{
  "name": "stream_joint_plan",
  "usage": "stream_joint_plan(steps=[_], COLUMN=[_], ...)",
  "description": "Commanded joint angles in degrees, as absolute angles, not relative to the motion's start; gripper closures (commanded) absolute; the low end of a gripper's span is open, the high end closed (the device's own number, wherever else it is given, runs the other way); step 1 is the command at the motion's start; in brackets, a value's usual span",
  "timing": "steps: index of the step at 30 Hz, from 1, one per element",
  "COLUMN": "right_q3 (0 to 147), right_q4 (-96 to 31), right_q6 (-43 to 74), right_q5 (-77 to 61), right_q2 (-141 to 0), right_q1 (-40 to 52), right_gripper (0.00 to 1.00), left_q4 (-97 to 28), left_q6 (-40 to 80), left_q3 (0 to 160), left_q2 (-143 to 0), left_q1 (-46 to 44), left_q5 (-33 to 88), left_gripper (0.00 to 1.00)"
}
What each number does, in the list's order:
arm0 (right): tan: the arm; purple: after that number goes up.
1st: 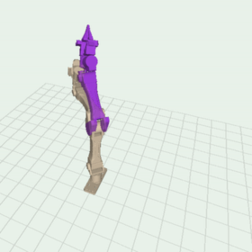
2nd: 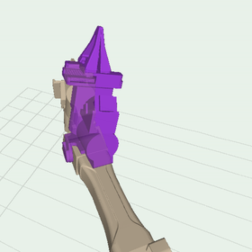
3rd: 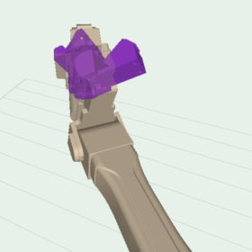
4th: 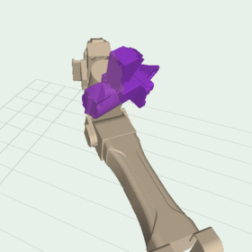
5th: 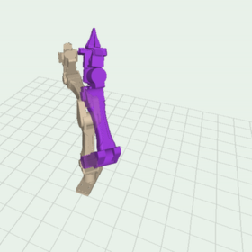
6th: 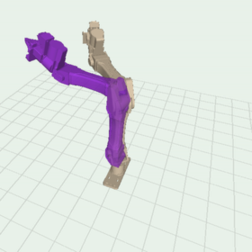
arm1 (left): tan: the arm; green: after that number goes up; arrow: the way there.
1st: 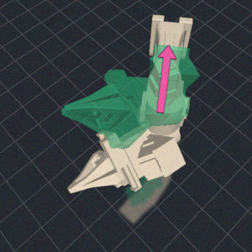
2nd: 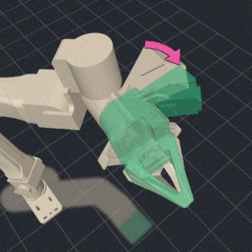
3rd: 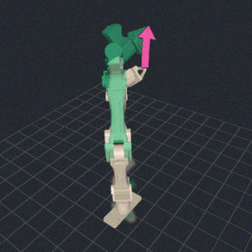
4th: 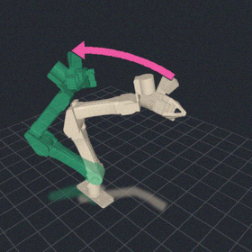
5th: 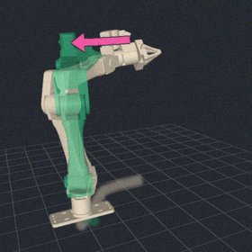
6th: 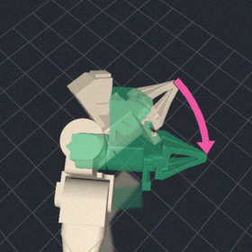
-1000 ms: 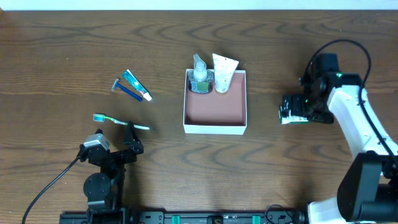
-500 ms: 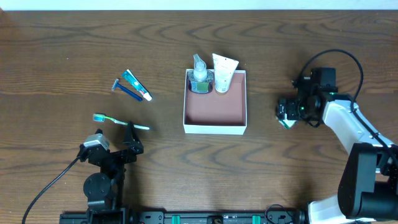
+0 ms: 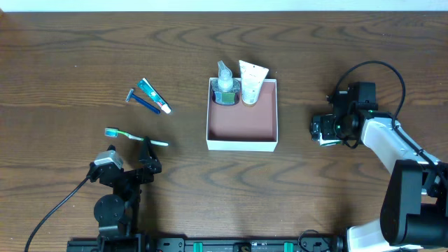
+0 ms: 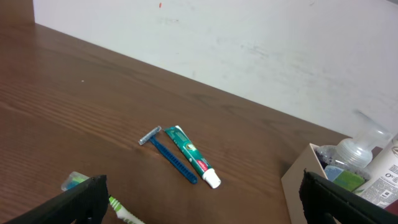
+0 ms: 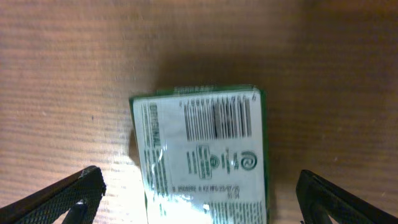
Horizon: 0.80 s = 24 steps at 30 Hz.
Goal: Pack container
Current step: 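Lower the right gripper and grasp the green soap bar box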
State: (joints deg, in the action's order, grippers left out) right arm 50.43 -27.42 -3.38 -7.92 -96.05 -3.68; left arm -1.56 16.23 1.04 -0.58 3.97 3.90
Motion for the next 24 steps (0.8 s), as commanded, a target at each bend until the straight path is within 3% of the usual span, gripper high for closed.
stream_joint_plan(steps=[1,2,5,6,11,12,15,16,21,24], right_q3=[50.0,49.9,49.9,49.8,49.0,48.6,47.1,46.6,45.0,44.9], right_q4=[-28.2,-28.4,-29.0,-29.0,-27.6,-27.0,-24.2,-23.2,-19.9,-18.8], right_q6=[-2.2,-2.2,-2.2,-2.2,-2.2,-2.2,-2.2,-2.2,-2.2,-2.2], right_q5=[-7.7,-7.7,-7.7,-7.7,-7.7,-7.8,-8.4,-8.4,-8.4,-8.4], right_q2=[-96.4,-96.4,-96.4,-96.4,-96.4,-96.4,-96.6,-96.7,-98.3,-100.8], right_q1=[-4.1,-4.1,-4.1,-4.1,-4.1,-4.1,-4.1,-4.1,-4.1,-4.1], right_gripper=[0.08,0.15,0.57,0.62,0.60,0.57,0.31,0.28,0.25,0.30], left_q4=[-3.8,-3.8,-3.8,-3.8,-3.8,-3.8,-3.8,-3.8,-3.8,-3.8], left_q6=[15.3,15.3,15.3,15.3,15.3,15.3,15.3,15.3,15.3,15.3], left_q3=[0.2,0.2,0.2,0.2,0.2,0.2,0.2,0.2,0.2,0.2], left_q2=[-0.2,-0.2,-0.2,-0.2,-0.2,-0.2,-0.2,-0.2,-0.2,-0.2], left_q1=[3.8,3.8,3.8,3.8,3.8,3.8,3.8,3.8,3.8,3.8], left_q5=[4.5,4.5,4.5,4.5,4.5,4.5,4.5,4.5,4.5,4.5], left_gripper=[0.02,0.02,0.02,0.02,0.02,0.02,0.02,0.02,0.02,0.02])
